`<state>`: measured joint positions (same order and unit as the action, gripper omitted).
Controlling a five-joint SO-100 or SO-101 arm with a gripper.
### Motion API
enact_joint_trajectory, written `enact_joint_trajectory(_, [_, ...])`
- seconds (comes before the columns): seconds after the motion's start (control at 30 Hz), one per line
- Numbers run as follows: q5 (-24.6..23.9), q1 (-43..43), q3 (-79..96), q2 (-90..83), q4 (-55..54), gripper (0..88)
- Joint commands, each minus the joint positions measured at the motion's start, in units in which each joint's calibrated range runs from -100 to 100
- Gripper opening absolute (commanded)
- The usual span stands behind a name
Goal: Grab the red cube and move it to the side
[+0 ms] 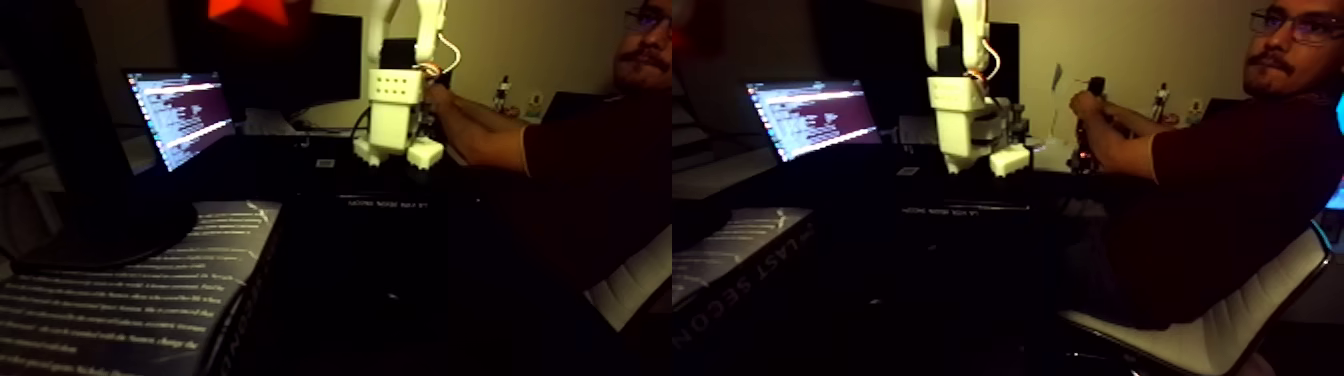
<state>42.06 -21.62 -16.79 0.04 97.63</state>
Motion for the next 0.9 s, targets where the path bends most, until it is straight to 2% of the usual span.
enact_joint_trajectory(0.0, [-2.59, -1.78, -2.85, 1.22, -0.42, 2.3])
enact_joint_trajectory(0.17, [-6.58, -1.86, -2.21, 2.39, -1.35, 2.3])
enact_joint_trajectory(0.47, [-10.74, -1.94, 4.04, 2.56, -7.68, 2.3])
enact_joint_trajectory(0.87, [-13.06, -5.69, 14.02, 9.03, -18.41, 2.3])
